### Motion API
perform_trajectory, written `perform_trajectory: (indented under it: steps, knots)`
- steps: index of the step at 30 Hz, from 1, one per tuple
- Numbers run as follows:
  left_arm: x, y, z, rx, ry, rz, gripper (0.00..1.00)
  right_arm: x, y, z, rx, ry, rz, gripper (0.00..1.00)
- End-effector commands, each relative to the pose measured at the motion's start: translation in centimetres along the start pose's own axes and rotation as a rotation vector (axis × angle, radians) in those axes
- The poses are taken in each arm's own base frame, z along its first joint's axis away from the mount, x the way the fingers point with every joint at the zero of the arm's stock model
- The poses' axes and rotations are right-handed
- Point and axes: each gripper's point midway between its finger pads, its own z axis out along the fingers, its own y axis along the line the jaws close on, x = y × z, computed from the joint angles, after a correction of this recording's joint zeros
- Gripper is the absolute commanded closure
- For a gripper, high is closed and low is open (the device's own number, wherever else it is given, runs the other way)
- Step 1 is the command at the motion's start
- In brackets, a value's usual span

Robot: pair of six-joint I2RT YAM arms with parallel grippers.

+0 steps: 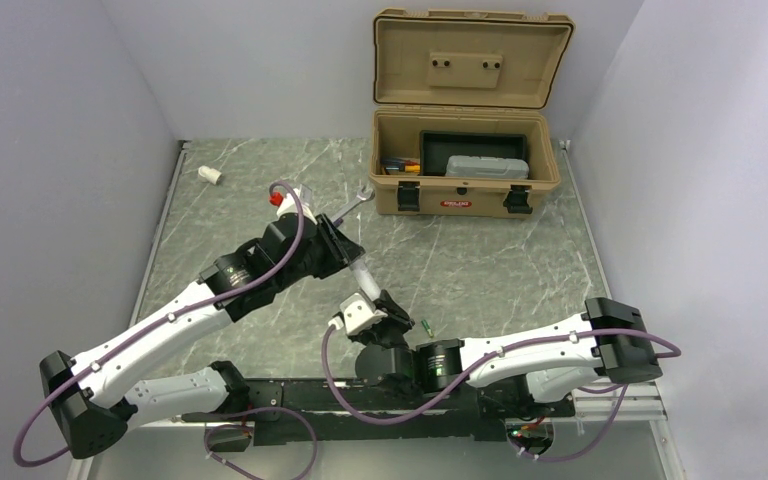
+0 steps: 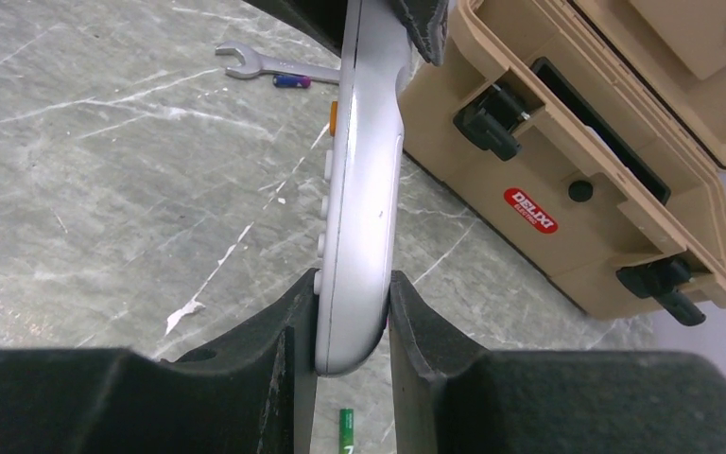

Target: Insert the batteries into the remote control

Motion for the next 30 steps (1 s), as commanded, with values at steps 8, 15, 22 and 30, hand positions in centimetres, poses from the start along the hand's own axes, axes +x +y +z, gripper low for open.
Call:
perform_trajectory:
  steps: [8,15,22,30]
  knots:
    - [0.5,-1.8,-0.1,0.104,0.026,0.034,0.93,-3.4,-0.4,-0.7,0.025,-0.062,0.062,1.00]
    - [1.2,-1.1,0.0,0.165,0.007,0.038,1.00,-4.1,0.3,-1.6,-0.032,-0.080,0.097,1.00]
    - [1.7,0.0,0.1,0.167,0.000,0.015,1.00,-5.1,1.0,-2.6,-0.154,-0.105,0.191,0.82]
    - [1.8,0.3,0.5,0.137,0.006,0.015,1.00,-5.5,0.5,-3.1,-0.195,-0.135,0.247,0.57]
